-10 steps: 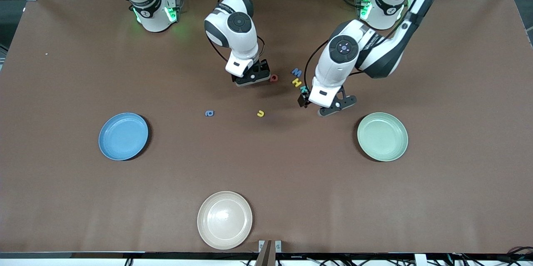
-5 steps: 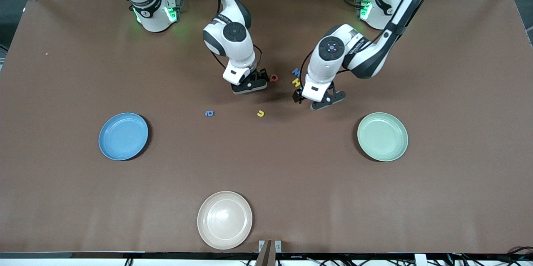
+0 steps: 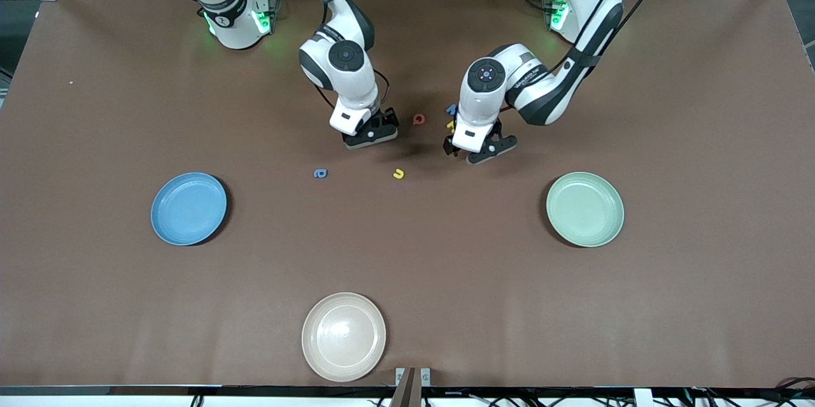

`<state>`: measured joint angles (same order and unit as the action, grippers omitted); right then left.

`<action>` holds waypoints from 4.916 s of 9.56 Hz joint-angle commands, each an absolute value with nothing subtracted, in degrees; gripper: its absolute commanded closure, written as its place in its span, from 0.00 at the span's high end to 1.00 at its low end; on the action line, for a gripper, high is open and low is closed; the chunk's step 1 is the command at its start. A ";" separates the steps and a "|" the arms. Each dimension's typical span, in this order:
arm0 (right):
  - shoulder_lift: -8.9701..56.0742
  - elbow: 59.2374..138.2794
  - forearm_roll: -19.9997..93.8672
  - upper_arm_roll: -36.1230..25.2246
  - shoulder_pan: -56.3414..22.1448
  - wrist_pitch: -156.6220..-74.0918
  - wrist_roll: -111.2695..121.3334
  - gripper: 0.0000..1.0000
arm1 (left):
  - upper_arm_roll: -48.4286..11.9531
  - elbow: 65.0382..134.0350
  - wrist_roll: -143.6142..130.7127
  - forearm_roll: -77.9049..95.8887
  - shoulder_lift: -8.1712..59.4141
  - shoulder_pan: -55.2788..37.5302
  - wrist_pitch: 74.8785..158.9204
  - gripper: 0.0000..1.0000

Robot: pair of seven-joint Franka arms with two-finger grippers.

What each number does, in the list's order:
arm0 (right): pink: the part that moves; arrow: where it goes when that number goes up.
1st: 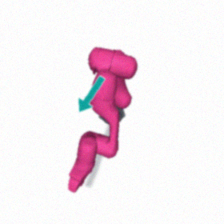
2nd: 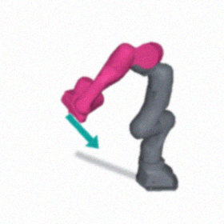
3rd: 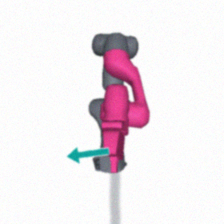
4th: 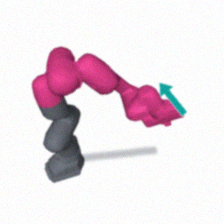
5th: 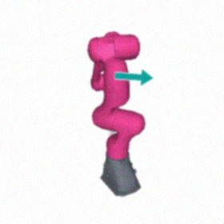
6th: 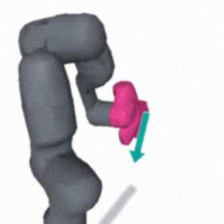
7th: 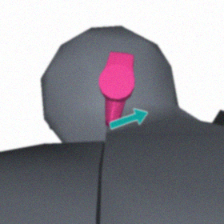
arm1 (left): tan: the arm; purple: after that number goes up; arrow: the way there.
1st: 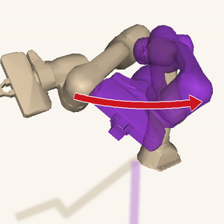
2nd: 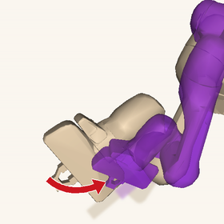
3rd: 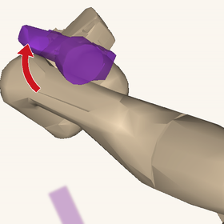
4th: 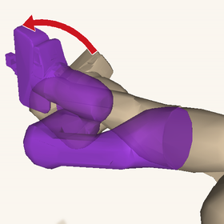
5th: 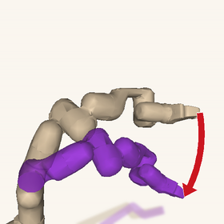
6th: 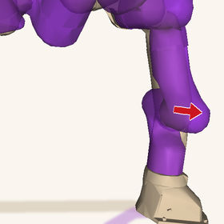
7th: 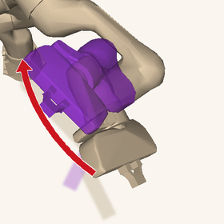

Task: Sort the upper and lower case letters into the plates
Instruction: 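Lower the left gripper onto the teal R while the right gripper nears blue m, then close the left gripper on the teal R and lift it, then carry the teal R to the green plate and open the left gripper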

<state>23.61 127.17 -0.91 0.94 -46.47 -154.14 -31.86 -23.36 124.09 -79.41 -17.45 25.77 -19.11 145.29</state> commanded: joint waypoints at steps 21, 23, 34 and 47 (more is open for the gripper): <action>20.91 135.97 3.69 10.72 -38.93 -160.04 -23.47 0.64 | -22.85 125.87 -82.53 -19.95 25.14 -19.60 147.31 0.00; 22.14 135.88 3.69 10.72 -39.72 -162.15 -23.81 0.65 | -22.76 121.58 -80.09 -21.26 24.87 -17.42 143.20 0.00; 23.46 135.88 3.52 10.55 -36.03 -162.16 -17.14 0.66 | -22.76 116.46 -57.04 -28.10 25.31 0.33 138.87 0.00; 23.03 132.37 7.53 10.81 -39.18 -157.41 -21.27 0.75 | -22.50 117.60 -47.37 -34.80 27.25 9.93 138.87 0.00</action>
<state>22.76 133.23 4.29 10.43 -37.61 -157.77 -20.91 -21.93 117.50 -47.23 -33.01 27.35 9.80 139.13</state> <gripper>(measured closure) 0.251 0.617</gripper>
